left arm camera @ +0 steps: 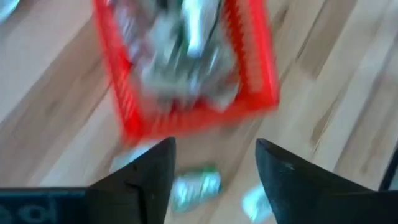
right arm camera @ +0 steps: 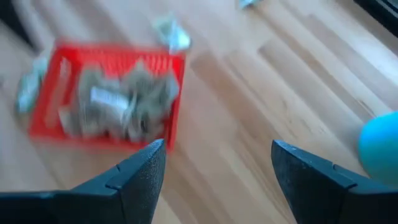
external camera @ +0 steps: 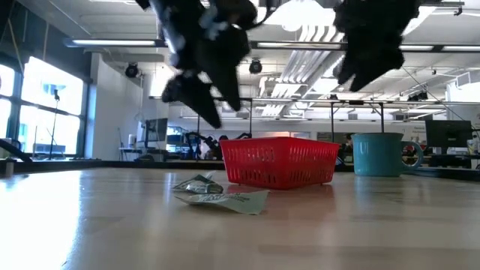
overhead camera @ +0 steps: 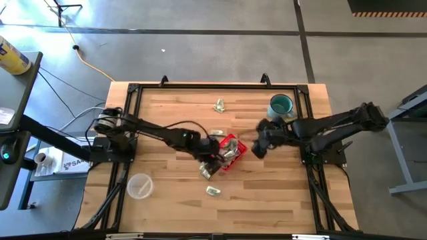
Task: Pick and place items into bin
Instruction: Put the white stevia pack into the red bin
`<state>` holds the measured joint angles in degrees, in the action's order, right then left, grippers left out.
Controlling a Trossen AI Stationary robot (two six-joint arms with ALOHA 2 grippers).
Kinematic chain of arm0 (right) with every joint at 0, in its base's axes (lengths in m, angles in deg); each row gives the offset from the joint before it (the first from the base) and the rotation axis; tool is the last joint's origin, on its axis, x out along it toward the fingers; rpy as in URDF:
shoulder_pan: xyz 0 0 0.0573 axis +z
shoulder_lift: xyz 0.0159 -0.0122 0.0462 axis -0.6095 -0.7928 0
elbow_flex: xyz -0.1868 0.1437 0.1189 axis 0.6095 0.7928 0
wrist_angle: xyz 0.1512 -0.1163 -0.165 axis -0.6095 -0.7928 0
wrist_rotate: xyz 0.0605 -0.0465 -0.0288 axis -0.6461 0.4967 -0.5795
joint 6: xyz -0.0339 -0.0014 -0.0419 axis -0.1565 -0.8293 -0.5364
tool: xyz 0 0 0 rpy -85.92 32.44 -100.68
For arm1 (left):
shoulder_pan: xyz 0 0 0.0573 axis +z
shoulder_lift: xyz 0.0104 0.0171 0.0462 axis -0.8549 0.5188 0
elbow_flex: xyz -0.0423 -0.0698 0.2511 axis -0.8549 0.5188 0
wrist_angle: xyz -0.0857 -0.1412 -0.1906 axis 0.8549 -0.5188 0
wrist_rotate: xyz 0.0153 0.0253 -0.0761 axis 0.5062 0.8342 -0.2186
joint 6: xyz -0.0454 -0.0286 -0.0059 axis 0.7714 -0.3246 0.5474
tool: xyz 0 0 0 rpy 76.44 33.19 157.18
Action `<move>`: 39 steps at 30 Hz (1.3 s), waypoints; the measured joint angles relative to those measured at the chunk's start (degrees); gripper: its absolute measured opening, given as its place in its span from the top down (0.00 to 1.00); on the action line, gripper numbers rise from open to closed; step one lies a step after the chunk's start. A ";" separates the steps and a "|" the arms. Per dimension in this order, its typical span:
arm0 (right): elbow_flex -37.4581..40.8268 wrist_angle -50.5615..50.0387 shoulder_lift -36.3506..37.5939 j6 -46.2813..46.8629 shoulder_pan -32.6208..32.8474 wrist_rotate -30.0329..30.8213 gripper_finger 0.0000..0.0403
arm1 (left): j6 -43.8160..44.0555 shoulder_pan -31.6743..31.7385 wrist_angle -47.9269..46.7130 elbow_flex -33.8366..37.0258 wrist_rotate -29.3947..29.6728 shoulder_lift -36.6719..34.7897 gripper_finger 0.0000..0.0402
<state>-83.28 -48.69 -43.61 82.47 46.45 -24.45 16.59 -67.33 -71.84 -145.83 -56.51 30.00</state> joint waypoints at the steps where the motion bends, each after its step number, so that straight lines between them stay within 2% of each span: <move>1: 0.00 1.65 0.00 0.13 -2.52 -0.80 0.30 | 1.02 -1.28 -2.34 0.01 1.44 -0.88 0.35; 5: 0.00 11.66 -1.31 -1.31 -14.52 -7.76 0.30 | 5.11 -7.24 -10.73 0.01 9.39 -5.27 0.34; 12: -0.13 28.02 -10.10 -5.10 -29.71 -19.35 0.30 | 18.58 -13.53 -22.17 -0.06 18.26 -10.50 0.44; 17: -3.66 30.11 -20.44 -4.81 -34.12 -27.77 0.30 | 23.31 -14.66 -23.92 0.91 22.01 -10.60 0.50; 22: -8.10 26.66 -23.55 -10.73 -31.91 -34.83 0.30 | 14.86 -8.29 -15.32 6.06 19.47 -10.56 0.53; 24: -9.47 21.05 -22.36 -13.07 -29.92 -32.82 0.30 | 9.86 -4.03 -11.71 7.87 16.23 -10.56 0.53; 27: -10.58 12.15 -18.87 -14.73 -26.27 -24.55 0.30 | 1.68 4.25 -6.84 9.25 9.84 -10.47 0.54; 30: -10.48 4.69 -15.00 -11.88 -22.65 -17.19 0.30 | -4.31 12.95 -1.35 9.25 5.87 -10.52 0.54; 34: -9.37 -2.68 -11.99 -4.75 -18.14 -12.34 0.30 | -6.55 22.80 8.29 9.10 3.89 -8.83 0.54; 39: -9.20 -6.16 -11.81 3.06 -13.46 -8.43 0.30 | -7.85 29.91 10.26 4.64 2.27 -3.44 0.54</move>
<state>-92.48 -54.85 -55.42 85.53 32.99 -32.88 8.74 -37.42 -61.58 -141.19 -54.23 26.56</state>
